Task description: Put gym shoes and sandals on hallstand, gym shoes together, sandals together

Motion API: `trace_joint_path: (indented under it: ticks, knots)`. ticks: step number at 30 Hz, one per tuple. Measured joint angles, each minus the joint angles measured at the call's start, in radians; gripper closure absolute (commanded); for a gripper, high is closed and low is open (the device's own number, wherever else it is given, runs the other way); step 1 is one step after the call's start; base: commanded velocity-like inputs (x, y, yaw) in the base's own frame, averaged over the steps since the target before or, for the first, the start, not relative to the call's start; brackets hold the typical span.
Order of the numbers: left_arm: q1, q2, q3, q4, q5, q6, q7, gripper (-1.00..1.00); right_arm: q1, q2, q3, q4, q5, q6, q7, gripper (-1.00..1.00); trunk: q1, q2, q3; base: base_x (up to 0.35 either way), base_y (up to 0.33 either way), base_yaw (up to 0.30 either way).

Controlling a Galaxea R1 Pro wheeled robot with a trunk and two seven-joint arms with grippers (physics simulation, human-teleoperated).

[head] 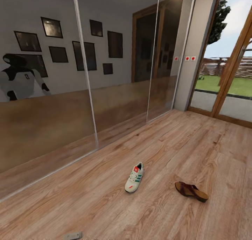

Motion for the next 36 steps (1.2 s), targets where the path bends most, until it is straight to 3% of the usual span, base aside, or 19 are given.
trace_joint_path:
  ticks: [10,22,36]
  knots:
    - [0.000,-0.001,-0.001,0.001,-0.001,0.000,0.000,-1.00,0.000,0.000,-0.001,0.000,0.000,0.000,-0.001,-1.00,0.000,0.000,-0.003,0.000,-0.180,0.043]
    - [0.000,0.000,0.000,0.000,0.000,0.000,0.000,-1.00,0.000,0.000,0.000,0.000,0.000,0.000,0.000,-1.00,0.000,0.000,-0.012,0.000,-0.032,0.075]
    - [0.000,-0.001,0.000,0.000,0.000,0.000,0.000,-1.00,0.000,0.000,0.000,0.000,0.000,0.000,0.000,-1.00,0.000,0.000,-0.013,0.000,-0.001,0.247]
